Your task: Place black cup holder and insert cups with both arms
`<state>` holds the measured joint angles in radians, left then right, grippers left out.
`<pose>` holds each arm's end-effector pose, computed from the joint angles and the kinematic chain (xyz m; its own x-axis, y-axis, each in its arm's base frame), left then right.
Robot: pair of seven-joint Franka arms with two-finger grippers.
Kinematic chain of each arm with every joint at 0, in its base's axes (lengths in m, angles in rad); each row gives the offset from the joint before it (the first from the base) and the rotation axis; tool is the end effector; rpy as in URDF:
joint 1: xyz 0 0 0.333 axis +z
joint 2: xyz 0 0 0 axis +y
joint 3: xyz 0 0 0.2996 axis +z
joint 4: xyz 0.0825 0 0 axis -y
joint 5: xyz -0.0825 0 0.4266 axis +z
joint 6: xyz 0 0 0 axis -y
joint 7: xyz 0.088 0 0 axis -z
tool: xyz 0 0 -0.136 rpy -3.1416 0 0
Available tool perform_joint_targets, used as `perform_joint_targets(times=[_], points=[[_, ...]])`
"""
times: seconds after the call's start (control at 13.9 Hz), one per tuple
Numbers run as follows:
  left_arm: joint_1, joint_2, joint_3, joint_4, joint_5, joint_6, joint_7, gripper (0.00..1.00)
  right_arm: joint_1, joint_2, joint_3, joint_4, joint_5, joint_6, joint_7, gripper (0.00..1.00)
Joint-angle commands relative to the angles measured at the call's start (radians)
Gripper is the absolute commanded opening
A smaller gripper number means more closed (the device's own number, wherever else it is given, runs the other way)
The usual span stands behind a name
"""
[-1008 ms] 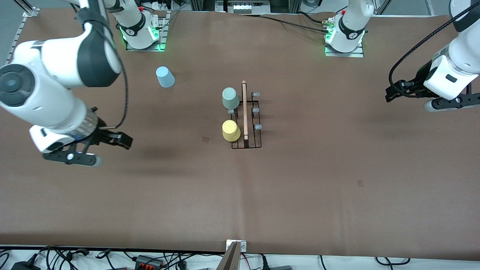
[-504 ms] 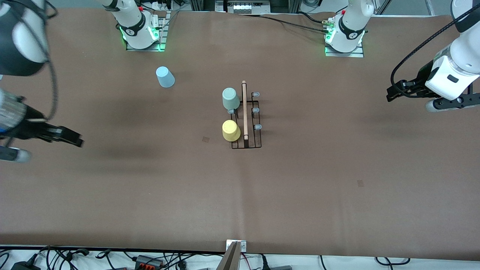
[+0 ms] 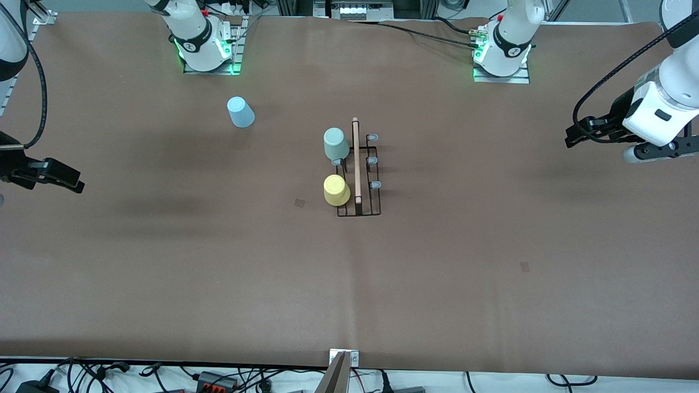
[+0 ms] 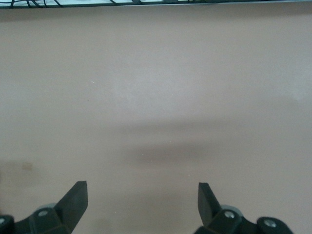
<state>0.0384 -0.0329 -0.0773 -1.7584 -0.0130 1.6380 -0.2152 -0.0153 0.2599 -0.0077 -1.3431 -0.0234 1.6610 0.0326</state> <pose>0.5821 -0.0248 0.5077 0.9804 0.1766 -0.0877 0.1766 -0.9842 -0.0086 0.6813 -0.0181 0.5394 0.9969 -0.0530 0.0587 -0.0545 -0.9982 0.0235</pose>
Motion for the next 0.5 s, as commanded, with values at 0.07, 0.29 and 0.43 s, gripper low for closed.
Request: perform_joint_targets(times=[0.07,0.29,0.43], points=[[0.005,-0.005,0.001,0.002,-0.016,-0.01,0.013,1.0,0.011,-0.074,-0.028,-0.092,-0.009,-0.004,-0.037,1.0],[0.005,-0.005,0.001,0.002,-0.016,-0.01,0.013,1.0,0.014,-0.197,-0.026,-0.271,-0.001,0.011,-0.036,1.0],[0.005,-0.005,0.001,0.002,-0.016,-0.01,0.013,1.0,0.014,-0.266,-0.026,-0.356,0.011,0.013,-0.034,1.0]])
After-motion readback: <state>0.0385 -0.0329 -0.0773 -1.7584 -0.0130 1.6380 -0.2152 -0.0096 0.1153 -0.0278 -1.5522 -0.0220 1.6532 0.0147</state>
